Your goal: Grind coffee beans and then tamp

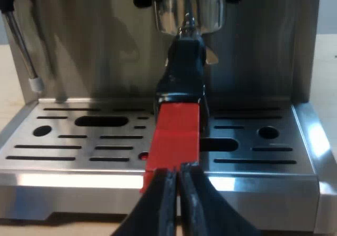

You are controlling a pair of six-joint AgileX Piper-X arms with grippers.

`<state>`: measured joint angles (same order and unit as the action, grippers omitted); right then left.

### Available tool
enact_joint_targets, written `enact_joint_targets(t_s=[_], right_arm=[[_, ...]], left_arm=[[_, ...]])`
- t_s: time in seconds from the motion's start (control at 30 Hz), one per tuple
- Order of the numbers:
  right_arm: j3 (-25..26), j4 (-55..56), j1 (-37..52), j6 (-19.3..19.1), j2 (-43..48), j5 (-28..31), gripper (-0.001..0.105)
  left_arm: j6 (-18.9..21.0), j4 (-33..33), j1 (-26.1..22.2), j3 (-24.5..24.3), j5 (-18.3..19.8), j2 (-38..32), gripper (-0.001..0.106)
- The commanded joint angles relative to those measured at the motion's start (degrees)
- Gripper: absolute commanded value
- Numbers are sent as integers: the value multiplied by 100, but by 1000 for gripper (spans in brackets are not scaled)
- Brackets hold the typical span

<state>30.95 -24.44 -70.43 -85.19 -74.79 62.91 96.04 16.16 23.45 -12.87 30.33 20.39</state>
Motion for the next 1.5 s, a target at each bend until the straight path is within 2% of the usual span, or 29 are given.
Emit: enact_joint_targets(t_s=[0.03, 0.23, 0.5, 0.73, 1.03, 1.1, 1.13, 1.17, 1.2, 1.27, 1.5], right_arm=[[31, -2, -12, -77, -27, 252, 5], [31, 115, -221, -77, -27, 289, 5], [31, 422, -594, -77, 179, 687, 5], [31, 421, -872, -77, 458, 678, 5], [31, 886, -926, -307, 1012, 530, 8], [31, 955, -926, -307, 1061, 520, 14], [31, 1070, -926, -306, 1247, 456, 38], [31, 1067, -926, -306, 1326, 375, 54], [31, 1067, -926, -306, 1386, 366, 64], [48, 1135, -926, -322, 1467, 365, 68], [749, 2519, -915, -227, 1636, -40, 65]], left_arm=[[60, -105, 27, -3, 81, -18, 79], [60, -105, 27, -3, 81, -18, 79], [60, -105, 27, -3, 81, -18, 79], [60, -20, 27, -3, 81, -18, 79], [60, -20, 27, -3, 81, -18, 79], [60, -20, 27, -3, 81, -18, 79], [60, -20, 27, -3, 81, -18, 79], [60, -20, 27, -3, 81, -18, 79], [60, -20, 27, -3, 81, -18, 79], [60, -20, 27, -3, 81, -18, 79], [60, -20, 27, -3, 238, -18, 79]])
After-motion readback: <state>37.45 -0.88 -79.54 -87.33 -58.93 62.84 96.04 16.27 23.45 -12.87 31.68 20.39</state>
